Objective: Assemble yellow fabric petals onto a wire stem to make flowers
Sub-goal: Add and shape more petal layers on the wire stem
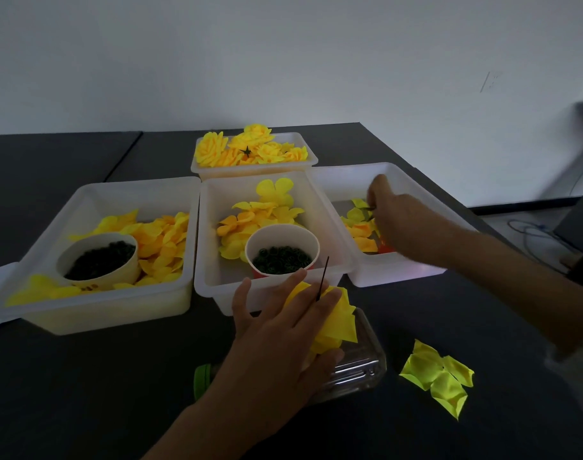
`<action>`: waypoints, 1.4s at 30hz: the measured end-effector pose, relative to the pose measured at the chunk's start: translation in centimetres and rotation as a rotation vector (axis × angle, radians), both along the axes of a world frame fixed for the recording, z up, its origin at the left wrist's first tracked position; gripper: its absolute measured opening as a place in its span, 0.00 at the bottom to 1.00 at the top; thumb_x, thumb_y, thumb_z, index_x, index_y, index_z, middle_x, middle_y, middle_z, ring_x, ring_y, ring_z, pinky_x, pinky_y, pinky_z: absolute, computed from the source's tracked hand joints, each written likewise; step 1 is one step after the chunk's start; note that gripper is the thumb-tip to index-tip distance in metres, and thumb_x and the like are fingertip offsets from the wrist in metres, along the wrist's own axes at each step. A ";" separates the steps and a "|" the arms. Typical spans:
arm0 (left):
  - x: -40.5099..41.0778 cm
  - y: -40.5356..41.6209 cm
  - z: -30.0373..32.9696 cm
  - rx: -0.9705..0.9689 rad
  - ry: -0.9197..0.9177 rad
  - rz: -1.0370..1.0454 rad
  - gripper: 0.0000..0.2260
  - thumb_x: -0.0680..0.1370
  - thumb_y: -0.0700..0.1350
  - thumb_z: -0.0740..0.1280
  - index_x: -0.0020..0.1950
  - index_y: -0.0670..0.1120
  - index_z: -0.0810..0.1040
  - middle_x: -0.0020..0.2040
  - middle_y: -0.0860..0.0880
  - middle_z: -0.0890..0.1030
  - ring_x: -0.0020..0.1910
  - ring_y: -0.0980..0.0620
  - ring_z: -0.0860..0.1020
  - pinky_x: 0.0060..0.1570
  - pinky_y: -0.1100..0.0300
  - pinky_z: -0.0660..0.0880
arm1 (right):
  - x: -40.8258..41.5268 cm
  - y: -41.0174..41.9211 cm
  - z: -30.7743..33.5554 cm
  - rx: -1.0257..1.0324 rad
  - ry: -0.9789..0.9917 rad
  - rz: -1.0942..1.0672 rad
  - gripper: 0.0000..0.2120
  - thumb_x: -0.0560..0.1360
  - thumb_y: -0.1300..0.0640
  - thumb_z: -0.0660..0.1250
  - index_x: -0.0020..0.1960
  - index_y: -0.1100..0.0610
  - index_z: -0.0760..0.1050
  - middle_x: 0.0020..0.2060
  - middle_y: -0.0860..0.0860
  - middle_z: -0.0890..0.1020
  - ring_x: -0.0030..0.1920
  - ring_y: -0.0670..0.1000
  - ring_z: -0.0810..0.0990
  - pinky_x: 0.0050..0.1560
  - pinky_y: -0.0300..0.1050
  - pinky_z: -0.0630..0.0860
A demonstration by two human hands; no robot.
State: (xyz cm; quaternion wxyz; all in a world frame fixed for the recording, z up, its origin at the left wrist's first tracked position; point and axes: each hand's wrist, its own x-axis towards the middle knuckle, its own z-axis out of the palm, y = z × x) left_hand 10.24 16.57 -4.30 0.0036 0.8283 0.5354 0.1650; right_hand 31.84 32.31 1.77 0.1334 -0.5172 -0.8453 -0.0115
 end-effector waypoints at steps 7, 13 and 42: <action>-0.1 -0.1 -0.2 0.023 -0.001 -0.009 0.26 0.79 0.65 0.49 0.77 0.60 0.54 0.76 0.58 0.63 0.78 0.54 0.53 0.70 0.43 0.36 | -5.0 -6.6 1.0 -0.026 0.398 0.364 0.09 0.77 0.63 0.65 0.47 0.52 0.68 0.33 0.46 0.77 0.34 0.45 0.76 0.34 0.31 0.69; -0.2 -0.1 -0.2 -0.018 -0.028 -0.005 0.27 0.78 0.67 0.46 0.77 0.63 0.48 0.78 0.60 0.57 0.78 0.56 0.45 0.68 0.42 0.31 | -4.3 -7.4 0.2 0.022 0.454 0.401 0.05 0.77 0.65 0.67 0.48 0.58 0.80 0.34 0.49 0.83 0.36 0.43 0.81 0.40 0.26 0.72; -0.8 -0.1 -0.5 -0.046 -0.054 -0.028 0.27 0.77 0.68 0.45 0.74 0.71 0.38 0.78 0.63 0.43 0.76 0.58 0.33 0.65 0.45 0.24 | -5.0 -9.5 -0.1 -0.333 0.596 0.243 0.04 0.72 0.59 0.72 0.41 0.52 0.79 0.36 0.48 0.83 0.39 0.46 0.81 0.44 0.41 0.79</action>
